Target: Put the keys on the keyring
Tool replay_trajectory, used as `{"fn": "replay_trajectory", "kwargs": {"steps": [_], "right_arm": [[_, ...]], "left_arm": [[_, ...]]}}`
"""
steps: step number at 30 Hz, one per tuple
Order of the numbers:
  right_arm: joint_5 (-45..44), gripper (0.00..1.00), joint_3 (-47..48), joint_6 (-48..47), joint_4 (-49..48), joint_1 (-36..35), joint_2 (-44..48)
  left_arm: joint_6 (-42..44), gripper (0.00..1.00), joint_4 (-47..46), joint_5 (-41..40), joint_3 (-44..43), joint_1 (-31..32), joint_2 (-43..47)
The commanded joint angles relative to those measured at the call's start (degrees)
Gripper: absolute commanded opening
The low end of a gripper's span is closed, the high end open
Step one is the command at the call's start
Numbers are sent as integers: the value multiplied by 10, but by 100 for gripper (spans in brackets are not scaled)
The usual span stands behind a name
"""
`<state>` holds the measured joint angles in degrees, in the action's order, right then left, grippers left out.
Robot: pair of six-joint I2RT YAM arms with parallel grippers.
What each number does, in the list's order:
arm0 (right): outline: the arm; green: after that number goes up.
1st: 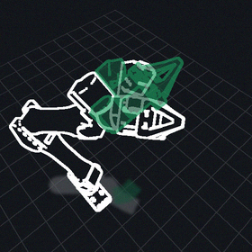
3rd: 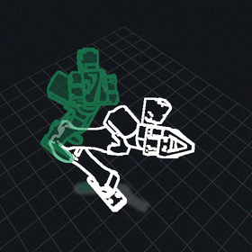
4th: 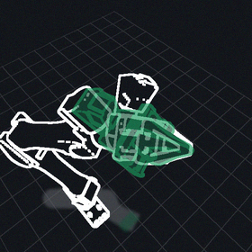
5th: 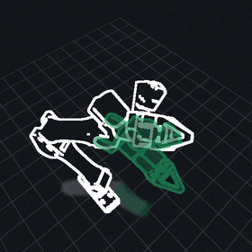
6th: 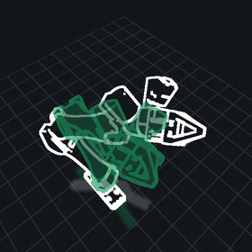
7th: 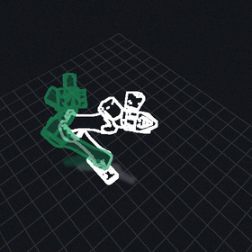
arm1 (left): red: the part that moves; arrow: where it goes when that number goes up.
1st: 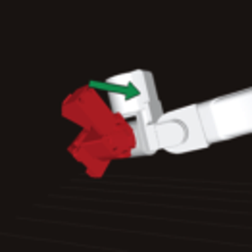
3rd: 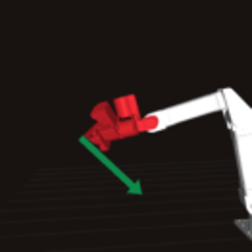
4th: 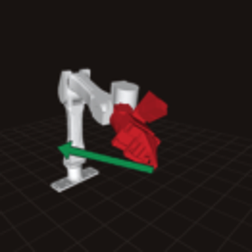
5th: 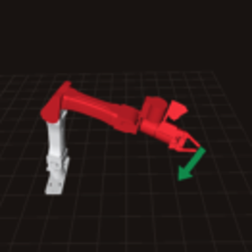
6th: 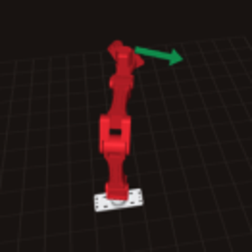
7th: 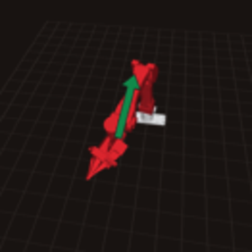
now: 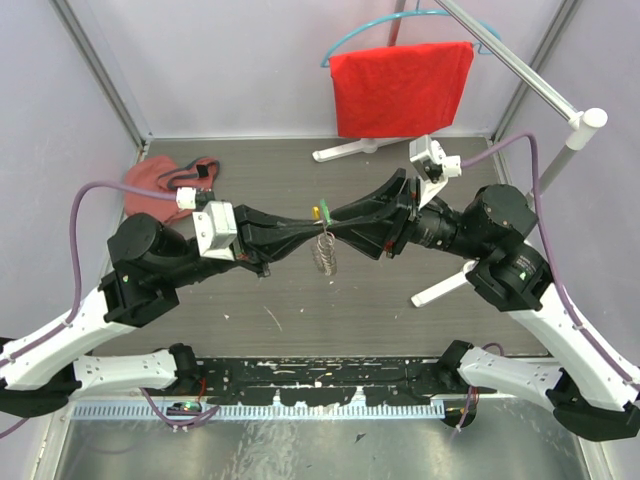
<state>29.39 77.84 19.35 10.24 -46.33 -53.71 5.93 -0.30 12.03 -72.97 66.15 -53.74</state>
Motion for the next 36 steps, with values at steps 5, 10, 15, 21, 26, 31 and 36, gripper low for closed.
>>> {"fn": "replay_trajectory", "kwargs": {"steps": [5,10,15,21,26,31,36], "right_arm": [[22,49,35,-74,19,1,10],[45,52,53,-95,9,1,12],[43,54,57,-129,11,0,23],[28,54,51,-168,17,1,37],[39,54,47,-178,16,1,35],[43,54,39,-199,17,1,37],[37,54,29,-214,17,1,45]], "left_arm": [[-9,0,-40,7,-8,2,11],[-16,0,-38,5,-1,2,11],[-22,0,-30,8,-1,2,9],[-28,0,-19,14,-4,2,10],[-29,0,-8,16,-4,2,11],[-32,0,-7,21,-5,2,10],[-33,0,-8,24,-6,2,10]]}}
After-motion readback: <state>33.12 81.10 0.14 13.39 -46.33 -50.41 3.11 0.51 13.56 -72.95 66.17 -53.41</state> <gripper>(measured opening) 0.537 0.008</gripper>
